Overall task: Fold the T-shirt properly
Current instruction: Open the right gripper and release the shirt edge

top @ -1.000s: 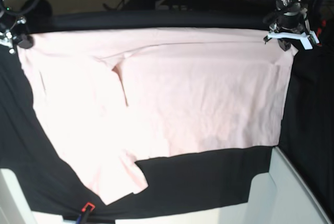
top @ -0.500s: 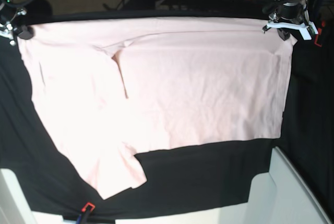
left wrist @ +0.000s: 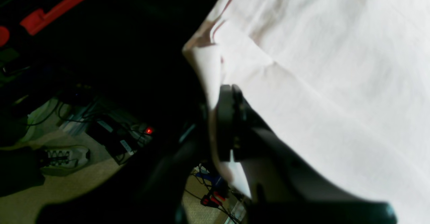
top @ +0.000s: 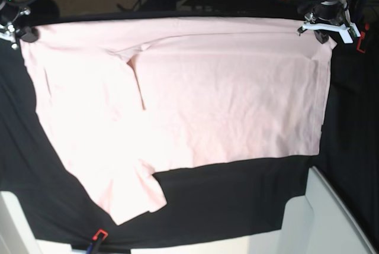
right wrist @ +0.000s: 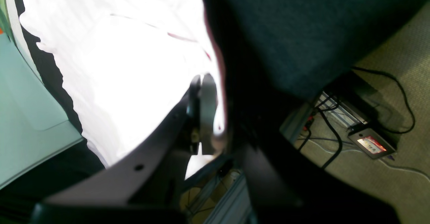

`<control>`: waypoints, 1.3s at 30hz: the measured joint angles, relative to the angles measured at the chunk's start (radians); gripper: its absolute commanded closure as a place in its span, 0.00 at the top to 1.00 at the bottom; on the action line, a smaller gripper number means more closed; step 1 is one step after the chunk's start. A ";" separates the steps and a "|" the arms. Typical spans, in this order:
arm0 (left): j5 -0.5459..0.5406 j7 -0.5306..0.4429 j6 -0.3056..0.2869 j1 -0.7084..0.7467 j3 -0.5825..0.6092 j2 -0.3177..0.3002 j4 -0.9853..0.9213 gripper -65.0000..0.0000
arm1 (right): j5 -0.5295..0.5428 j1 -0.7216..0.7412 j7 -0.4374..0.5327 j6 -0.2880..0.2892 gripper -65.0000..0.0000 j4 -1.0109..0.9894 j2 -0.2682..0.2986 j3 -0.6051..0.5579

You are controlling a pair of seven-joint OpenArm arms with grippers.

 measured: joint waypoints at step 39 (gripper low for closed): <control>0.006 -0.008 0.022 0.097 0.088 0.004 0.153 0.00 | 0.083 -0.062 -0.029 -0.003 0.74 0.281 -0.005 -0.014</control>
